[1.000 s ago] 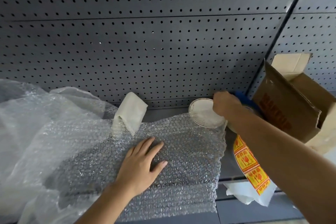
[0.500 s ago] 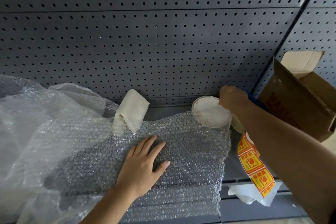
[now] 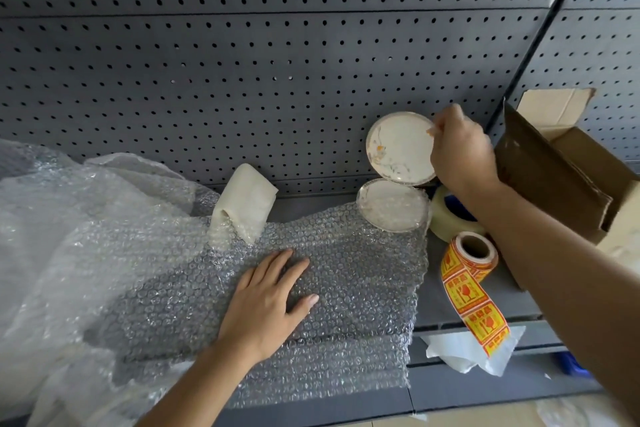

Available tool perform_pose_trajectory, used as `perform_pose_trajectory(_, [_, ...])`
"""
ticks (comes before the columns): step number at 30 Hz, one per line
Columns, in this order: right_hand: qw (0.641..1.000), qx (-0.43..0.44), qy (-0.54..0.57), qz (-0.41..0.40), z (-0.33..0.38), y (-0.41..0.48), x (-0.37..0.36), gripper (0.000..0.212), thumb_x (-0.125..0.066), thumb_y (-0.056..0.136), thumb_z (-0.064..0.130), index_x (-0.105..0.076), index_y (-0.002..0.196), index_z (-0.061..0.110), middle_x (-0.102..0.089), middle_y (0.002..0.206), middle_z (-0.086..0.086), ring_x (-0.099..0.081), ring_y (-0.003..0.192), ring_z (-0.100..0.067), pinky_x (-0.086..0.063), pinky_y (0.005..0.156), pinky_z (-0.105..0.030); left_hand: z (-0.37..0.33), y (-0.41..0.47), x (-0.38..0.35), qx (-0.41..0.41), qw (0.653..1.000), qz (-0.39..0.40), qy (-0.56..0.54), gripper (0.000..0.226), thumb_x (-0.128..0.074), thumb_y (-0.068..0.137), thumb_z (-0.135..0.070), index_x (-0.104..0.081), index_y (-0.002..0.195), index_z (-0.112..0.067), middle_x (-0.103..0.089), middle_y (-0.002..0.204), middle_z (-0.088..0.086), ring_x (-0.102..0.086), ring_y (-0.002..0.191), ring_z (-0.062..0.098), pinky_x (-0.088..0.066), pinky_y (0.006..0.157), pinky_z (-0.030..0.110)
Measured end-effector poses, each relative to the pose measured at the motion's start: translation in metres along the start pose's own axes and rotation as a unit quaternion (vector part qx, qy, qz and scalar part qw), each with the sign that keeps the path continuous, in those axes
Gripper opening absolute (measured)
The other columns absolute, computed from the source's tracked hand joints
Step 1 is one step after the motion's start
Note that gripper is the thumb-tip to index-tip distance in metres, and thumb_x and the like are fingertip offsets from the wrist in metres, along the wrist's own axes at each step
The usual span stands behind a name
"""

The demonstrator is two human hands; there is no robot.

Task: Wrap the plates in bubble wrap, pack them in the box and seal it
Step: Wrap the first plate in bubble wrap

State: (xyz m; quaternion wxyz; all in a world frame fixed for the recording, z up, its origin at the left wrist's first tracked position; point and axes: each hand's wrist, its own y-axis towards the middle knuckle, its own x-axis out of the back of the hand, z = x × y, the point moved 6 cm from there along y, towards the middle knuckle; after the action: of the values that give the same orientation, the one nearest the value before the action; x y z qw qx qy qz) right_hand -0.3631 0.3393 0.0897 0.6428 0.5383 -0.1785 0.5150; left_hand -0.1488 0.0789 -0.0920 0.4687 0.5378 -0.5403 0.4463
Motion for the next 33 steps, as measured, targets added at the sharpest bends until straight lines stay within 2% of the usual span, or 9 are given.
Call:
perform_pose_trajectory(3, [0.986,-0.083,0.146,0.011,-0.002,-0.018,0.021,0.007,-0.051,0.102,0.013,-0.056,0.105,0.010,-0.063,0.091,-0.004,-0.056,0.074,-0.021,-0.043,0.058,-0.029,0.000,0.001,0.001,-0.001,1.000,0.001,-0.002,0.080,-0.004,0.093,-0.081,-0.030,0.157,-0.041,-0.024,0.168,-0.010,-0.018,0.155,0.012,-0.010,0.124,0.036])
perform_pose_trajectory(10, [0.938,-0.176,0.220,0.202,-0.002,-0.138,-0.022,0.019,-0.067,0.094,0.014,-0.067,0.077,0.021,-0.065,0.062,0.007,-0.060,0.053,-0.007,-0.046,0.050,-0.023,0.002,0.001,0.000,0.011,1.000,0.021,0.000,0.084,0.001,0.089,-0.082,-0.022,0.160,-0.042,-0.014,0.170,-0.010,-0.008,0.157,0.011,-0.004,0.125,0.035])
perform_pose_trajectory(14, [0.912,-0.236,0.207,0.264,-0.016,-0.180,-0.049,0.020,-0.065,0.094,0.014,-0.067,0.074,0.015,-0.068,0.066,-0.008,-0.066,0.061,-0.024,-0.058,0.062,-0.045,-0.002,0.000,0.007,0.016,0.999,0.023,-0.018,0.094,0.013,0.082,-0.083,-0.017,0.161,-0.041,-0.008,0.171,-0.010,-0.005,0.158,0.012,0.000,0.123,0.033])
perform_pose_trajectory(17, [0.907,-0.248,0.188,0.284,-0.020,-0.190,-0.057,0.018,-0.063,0.095,0.015,-0.067,0.078,0.016,-0.069,0.072,-0.006,-0.068,0.066,-0.024,-0.059,0.063,-0.043,-0.003,-0.002,0.010,0.017,0.999,0.020,-0.024,0.085,0.002,0.088,-0.076,-0.018,0.162,-0.038,-0.009,0.171,-0.010,-0.007,0.157,0.012,0.002,0.121,0.032])
perform_pose_trajectory(21, [0.923,-0.228,0.131,0.282,-0.019,-0.187,-0.056,0.009,-0.062,0.095,0.020,-0.061,0.087,0.016,-0.066,0.082,-0.003,-0.063,0.076,-0.020,-0.047,0.057,-0.029,-0.009,-0.010,0.025,0.016,0.996,-0.018,-0.082,0.066,-0.030,0.100,-0.061,-0.028,0.159,-0.034,-0.016,0.170,-0.012,-0.020,0.154,0.009,-0.018,0.123,0.031])
perform_pose_trajectory(25, [0.930,-0.207,0.106,0.286,-0.013,-0.189,-0.055,0.008,-0.057,0.095,0.017,-0.054,0.088,0.015,-0.065,0.079,-0.003,-0.066,0.072,-0.022,-0.053,0.060,-0.033,-0.015,-0.065,0.054,0.018,0.972,-0.097,-0.212,0.046,-0.044,0.103,-0.052,-0.048,0.148,-0.042,-0.037,0.155,-0.030,-0.039,0.138,-0.010,-0.044,0.109,0.021])
perform_pose_trajectory(28, [0.930,-0.192,0.072,0.304,-0.013,-0.186,-0.055,0.007,-0.053,0.095,0.017,-0.051,0.089,0.014,-0.066,0.080,-0.007,-0.068,0.069,-0.025,-0.060,0.062,-0.041,-0.011,-0.127,0.054,0.069,0.926,-0.185,-0.322,0.019,-0.058,0.096,-0.045,-0.075,0.105,-0.043,-0.074,0.105,-0.022,-0.071,0.093,-0.003,-0.056,0.078,0.015])
perform_pose_trajectory(31, [0.929,-0.172,0.026,0.328,-0.016,-0.182,-0.055,0.009,-0.053,0.096,0.020,-0.049,0.092,0.014,-0.065,0.080,-0.007,-0.068,0.067,-0.023,-0.059,0.059,-0.038,0.020,-0.175,0.003,0.291,0.790,-0.112,-0.527,0.017,-0.086,0.080,-0.040,-0.078,0.074,-0.025,-0.074,0.071,0.013,-0.074,0.073,0.036,-0.061,0.068,0.040])
perform_pose_trajectory(33, [0.929,-0.162,0.009,0.334,-0.016,-0.180,-0.056,0.012,-0.054,0.097,0.022,-0.048,0.090,0.015,-0.066,0.077,-0.008,-0.069,0.066,-0.026,-0.059,0.059,-0.038,0.037,-0.201,-0.029,0.366,0.710,-0.025,-0.601,0.081,-0.092,0.040,-0.072,-0.077,0.085,-0.007,-0.071,0.078,0.029,-0.072,0.076,0.045,-0.059,0.078,0.051])
